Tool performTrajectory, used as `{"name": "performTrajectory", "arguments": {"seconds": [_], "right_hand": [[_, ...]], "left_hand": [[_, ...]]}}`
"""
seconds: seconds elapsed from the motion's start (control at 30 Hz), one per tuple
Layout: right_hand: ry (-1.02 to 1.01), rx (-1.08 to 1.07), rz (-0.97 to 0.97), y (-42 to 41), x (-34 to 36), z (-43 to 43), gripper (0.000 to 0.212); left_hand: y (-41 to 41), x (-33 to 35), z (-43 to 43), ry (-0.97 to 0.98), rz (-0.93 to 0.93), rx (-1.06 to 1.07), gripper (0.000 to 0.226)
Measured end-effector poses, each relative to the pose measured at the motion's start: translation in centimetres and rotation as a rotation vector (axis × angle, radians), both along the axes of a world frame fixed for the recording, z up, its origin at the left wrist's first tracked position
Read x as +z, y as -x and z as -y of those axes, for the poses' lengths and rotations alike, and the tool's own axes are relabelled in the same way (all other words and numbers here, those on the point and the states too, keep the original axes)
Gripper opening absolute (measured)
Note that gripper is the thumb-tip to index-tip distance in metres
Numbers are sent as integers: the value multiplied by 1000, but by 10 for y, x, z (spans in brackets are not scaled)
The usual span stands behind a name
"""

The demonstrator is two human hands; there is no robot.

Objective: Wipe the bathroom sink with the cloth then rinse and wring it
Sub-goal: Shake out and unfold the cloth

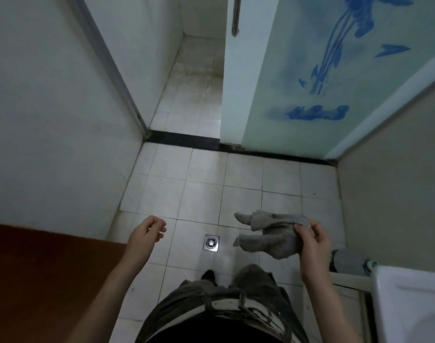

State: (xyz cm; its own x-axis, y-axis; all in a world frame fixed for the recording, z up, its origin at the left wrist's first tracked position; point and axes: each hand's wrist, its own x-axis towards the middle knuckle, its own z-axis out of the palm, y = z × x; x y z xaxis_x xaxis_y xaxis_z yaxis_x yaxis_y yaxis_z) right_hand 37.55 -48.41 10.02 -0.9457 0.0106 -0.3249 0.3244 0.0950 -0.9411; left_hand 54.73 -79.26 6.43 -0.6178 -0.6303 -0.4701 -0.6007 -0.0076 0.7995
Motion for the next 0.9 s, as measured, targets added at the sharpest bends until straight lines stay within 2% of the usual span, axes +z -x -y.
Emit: {"name": "performTrajectory", "arguments": {"seconds": [0.1, 0.23, 0.43, 0.7, 0.8, 0.9], "right_hand": [[-43, -67, -22, 29, 1, -1, 3], [-80, -193, -16, 81, -9, -10, 17], [-159, -313, 54, 187, -30, -26, 19], [-79, -444, -32, 325, 0, -34, 18], [-95, -497, -64, 368, 8, -38, 8], [-66, -573, -63, 410, 3, -46, 12]], "left_hand": [[62, 9, 10, 7, -27, -89, 21], [154, 7, 7, -17, -64, -198, 21], [294, 4, 1, -20, -57, -312, 19], [448, 15, 19, 39, -36, -420, 20], [508, 16, 26, 43, -32, -453, 21], [581, 11, 19, 28, -32, -504, 22]]}}
